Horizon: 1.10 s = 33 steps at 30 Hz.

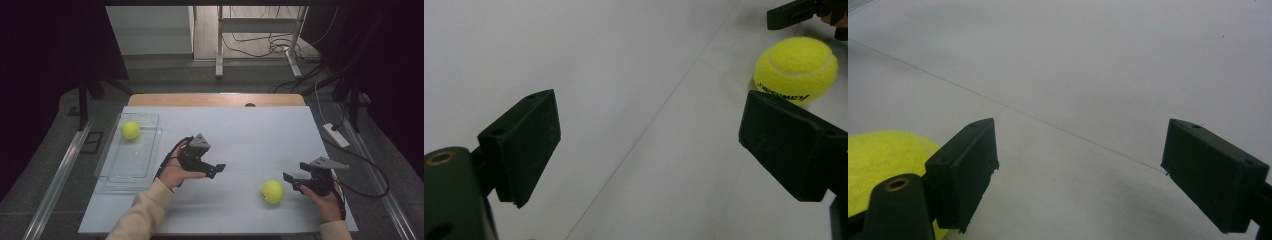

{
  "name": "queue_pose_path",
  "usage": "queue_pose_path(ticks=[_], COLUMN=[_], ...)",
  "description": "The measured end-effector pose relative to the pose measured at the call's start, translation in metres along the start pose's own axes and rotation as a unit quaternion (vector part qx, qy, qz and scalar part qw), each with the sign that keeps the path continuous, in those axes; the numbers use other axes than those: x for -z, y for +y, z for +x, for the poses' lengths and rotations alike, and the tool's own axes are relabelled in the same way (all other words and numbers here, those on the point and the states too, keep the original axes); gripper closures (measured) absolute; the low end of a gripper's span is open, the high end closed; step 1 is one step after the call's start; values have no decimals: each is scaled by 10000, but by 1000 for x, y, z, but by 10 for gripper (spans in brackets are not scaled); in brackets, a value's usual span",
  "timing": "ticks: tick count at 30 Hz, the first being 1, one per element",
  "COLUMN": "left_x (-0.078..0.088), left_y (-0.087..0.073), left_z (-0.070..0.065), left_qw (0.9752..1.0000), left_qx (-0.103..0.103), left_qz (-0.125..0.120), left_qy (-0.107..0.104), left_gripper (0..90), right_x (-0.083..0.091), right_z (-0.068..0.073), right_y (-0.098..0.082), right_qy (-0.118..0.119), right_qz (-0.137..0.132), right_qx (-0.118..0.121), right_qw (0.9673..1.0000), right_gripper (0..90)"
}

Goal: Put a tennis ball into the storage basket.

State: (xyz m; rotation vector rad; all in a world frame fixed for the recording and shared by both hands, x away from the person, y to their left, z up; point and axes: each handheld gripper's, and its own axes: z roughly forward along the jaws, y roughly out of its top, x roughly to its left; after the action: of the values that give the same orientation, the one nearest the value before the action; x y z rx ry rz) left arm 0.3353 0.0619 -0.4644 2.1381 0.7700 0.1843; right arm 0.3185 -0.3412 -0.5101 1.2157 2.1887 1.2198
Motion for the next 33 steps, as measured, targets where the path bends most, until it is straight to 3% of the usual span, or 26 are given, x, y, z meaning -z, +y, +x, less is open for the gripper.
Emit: queue_pose_path(ticks=[33], left_x=[-30], left_y=[10], left_z=[-25], left_qw=[9991], left_qx=[-185], left_qz=[68], left_qy=[-381], left_gripper=[106], right_x=[1], right_z=[0], right_y=[0], right_qy=[-3], right_qz=[-29], right_qx=[-8], right_qw=[10000], right_gripper=[149])
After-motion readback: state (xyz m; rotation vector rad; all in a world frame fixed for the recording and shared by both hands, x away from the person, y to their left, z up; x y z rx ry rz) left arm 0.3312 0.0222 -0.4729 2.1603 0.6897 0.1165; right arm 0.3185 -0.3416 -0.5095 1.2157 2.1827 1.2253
